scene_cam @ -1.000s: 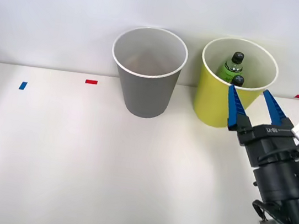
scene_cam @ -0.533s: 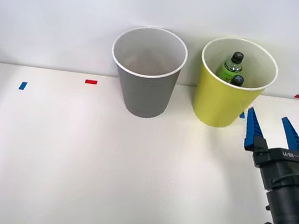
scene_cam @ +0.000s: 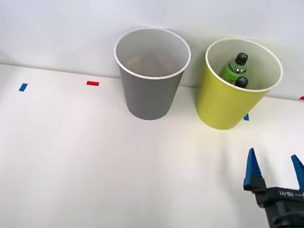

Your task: Put cans in the gray bin, plastic bottles in the light green bin

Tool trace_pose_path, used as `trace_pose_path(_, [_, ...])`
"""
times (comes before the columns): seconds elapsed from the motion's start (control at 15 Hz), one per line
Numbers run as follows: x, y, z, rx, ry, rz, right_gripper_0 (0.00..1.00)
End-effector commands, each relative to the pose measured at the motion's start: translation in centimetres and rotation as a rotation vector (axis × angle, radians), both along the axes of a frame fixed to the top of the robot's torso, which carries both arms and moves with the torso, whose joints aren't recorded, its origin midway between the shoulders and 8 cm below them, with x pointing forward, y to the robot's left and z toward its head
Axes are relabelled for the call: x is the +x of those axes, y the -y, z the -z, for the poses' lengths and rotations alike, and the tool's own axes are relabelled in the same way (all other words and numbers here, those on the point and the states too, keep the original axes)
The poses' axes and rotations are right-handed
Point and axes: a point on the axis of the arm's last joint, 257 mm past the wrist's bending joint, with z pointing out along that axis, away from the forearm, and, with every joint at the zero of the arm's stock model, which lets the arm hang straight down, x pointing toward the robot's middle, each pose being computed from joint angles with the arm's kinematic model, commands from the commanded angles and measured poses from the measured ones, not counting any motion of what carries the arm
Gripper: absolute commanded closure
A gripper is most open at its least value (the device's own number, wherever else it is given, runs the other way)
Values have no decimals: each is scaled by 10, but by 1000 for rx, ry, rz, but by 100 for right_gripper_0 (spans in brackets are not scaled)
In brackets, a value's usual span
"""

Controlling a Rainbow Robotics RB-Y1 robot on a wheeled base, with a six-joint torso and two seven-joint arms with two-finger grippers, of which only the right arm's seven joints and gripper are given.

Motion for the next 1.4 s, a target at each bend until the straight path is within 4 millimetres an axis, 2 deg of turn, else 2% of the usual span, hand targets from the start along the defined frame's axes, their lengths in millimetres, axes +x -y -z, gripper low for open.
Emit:
trace_pose_path(0.07, [-15, -17, 22, -101, -49, -39, 0])
trace_pose_path(0.33, [-23, -32, 41, -163, -58, -68, 0])
trace_pose_path(0.53, [-32, -51, 55, -161, -39, -110, 0])
trace_pose_path(0.8, [-50, -76, 66, -255, -12, -171, 0])
trace_pose_path(1.0, [-64, -85, 72, -324, -12, -177, 0])
trace_pose_path(1.4, [-88, -98, 89, -286, -62, -171, 0])
